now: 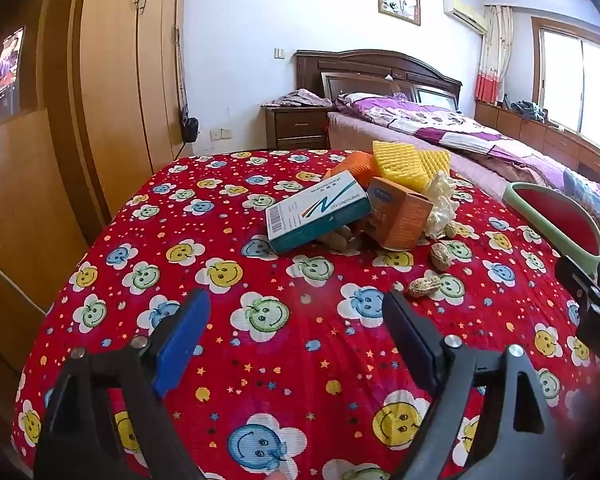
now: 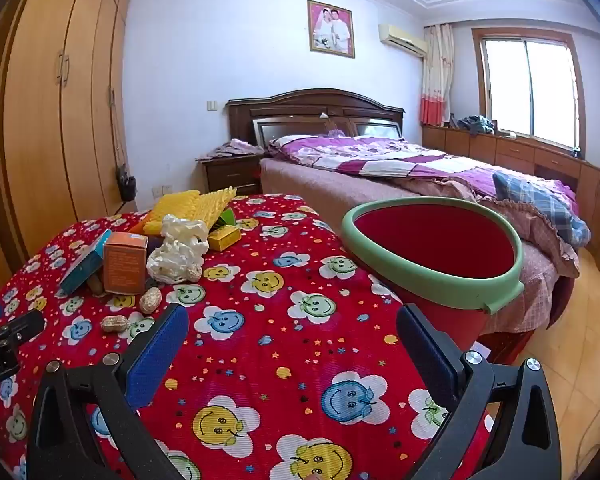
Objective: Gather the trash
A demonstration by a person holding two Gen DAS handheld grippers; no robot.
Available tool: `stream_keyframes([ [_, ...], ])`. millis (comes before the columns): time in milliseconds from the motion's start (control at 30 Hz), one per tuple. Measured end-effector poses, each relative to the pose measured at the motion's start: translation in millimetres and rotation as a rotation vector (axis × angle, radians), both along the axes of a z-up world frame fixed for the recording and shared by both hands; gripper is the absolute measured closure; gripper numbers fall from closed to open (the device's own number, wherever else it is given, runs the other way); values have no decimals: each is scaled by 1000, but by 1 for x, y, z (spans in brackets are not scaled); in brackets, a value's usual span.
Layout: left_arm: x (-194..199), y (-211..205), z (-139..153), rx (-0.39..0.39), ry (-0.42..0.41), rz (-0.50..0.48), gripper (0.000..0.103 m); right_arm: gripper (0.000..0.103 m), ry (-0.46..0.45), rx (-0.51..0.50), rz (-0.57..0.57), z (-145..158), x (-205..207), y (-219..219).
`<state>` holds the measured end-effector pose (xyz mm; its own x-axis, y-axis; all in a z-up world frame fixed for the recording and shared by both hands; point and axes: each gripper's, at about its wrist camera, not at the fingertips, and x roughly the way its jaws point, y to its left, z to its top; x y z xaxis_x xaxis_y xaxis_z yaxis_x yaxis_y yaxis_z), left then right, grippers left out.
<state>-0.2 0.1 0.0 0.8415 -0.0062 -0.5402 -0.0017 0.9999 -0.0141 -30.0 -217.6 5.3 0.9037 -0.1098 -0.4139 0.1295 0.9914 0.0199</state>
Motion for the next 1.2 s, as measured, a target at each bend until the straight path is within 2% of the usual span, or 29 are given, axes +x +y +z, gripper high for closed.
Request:
stream_keyframes([
  [1200, 2, -2, -3, 7, 9, 3, 15, 0, 1, -1, 0, 0, 0, 0],
])
